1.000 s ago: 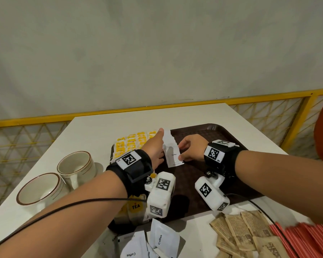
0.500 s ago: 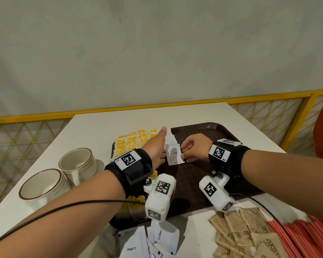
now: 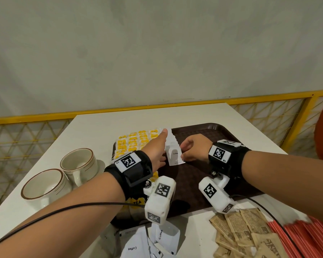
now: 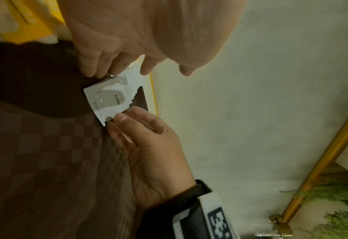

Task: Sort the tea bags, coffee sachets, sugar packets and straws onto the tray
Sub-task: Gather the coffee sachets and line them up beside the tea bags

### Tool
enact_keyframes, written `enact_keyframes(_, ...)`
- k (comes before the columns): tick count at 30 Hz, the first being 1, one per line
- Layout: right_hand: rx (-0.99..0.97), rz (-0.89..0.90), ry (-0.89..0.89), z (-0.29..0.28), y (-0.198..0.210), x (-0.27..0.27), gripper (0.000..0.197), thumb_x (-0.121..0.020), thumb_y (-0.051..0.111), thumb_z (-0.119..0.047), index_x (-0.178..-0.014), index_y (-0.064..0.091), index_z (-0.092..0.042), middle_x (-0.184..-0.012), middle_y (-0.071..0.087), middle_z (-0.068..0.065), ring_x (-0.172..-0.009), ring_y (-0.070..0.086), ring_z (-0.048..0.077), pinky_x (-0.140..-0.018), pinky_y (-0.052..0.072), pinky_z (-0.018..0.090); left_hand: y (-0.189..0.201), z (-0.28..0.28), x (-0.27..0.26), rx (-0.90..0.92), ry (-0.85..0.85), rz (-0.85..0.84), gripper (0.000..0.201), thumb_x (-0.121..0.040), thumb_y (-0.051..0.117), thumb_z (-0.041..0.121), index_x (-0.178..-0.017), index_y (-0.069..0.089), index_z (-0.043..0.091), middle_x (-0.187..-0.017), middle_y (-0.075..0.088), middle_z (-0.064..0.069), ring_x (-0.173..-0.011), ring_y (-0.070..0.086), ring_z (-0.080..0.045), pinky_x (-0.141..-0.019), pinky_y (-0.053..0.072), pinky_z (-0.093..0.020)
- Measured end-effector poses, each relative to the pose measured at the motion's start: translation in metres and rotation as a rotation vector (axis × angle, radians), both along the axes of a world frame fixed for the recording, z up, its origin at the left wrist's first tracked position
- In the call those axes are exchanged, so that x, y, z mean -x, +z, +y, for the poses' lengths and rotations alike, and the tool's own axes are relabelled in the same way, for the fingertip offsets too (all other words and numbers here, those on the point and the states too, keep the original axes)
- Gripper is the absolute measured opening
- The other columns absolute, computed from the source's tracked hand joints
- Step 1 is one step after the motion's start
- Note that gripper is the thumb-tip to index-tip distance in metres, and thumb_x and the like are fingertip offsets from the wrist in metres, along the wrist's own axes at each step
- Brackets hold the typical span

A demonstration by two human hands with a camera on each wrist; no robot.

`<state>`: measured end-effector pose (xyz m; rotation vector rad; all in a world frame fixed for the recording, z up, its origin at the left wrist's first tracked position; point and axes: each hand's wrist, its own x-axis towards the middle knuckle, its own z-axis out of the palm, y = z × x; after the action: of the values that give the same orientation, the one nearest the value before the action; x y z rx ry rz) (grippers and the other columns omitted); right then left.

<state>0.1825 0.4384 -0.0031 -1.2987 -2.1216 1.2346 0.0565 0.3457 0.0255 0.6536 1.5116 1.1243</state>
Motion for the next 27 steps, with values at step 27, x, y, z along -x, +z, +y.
enact_keyframes(27, -0.007, 0.008, -0.040, 0.033, -0.003, 0.043, 0.042, -0.088, 0.046, 0.004, -0.129, 0.054, -0.002, -0.121, 0.060, 0.016, -0.105, 0.062, 0.033, -0.095, 0.050, 0.046, 0.001, 0.009, 0.005, -0.033, 0.034, -0.024, 0.066, -0.099, 0.024, 0.055, -0.151, 0.019, 0.014, -0.155, 0.026, -0.012, -0.143, 0.026, -0.026, -0.115, 0.019, -0.040)
